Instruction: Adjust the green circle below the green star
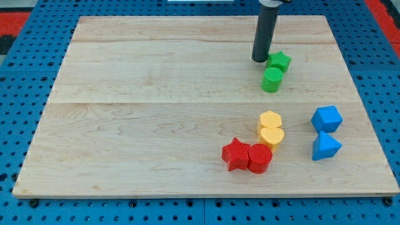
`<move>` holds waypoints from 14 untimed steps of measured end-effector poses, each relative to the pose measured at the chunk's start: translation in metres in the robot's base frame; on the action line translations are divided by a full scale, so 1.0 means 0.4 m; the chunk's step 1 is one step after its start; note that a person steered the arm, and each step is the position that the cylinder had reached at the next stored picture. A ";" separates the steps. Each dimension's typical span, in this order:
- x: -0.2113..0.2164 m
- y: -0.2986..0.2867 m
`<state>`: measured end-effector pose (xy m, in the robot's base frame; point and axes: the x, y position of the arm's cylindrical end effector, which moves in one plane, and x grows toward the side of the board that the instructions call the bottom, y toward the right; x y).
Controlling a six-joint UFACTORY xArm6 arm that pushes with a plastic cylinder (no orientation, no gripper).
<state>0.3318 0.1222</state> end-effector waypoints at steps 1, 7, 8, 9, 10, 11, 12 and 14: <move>0.005 -0.048; 0.346 0.104; 0.301 0.041; 0.294 0.033; 0.299 0.093; 0.276 0.167; 0.288 0.274; 0.199 0.366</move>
<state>0.4114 0.2686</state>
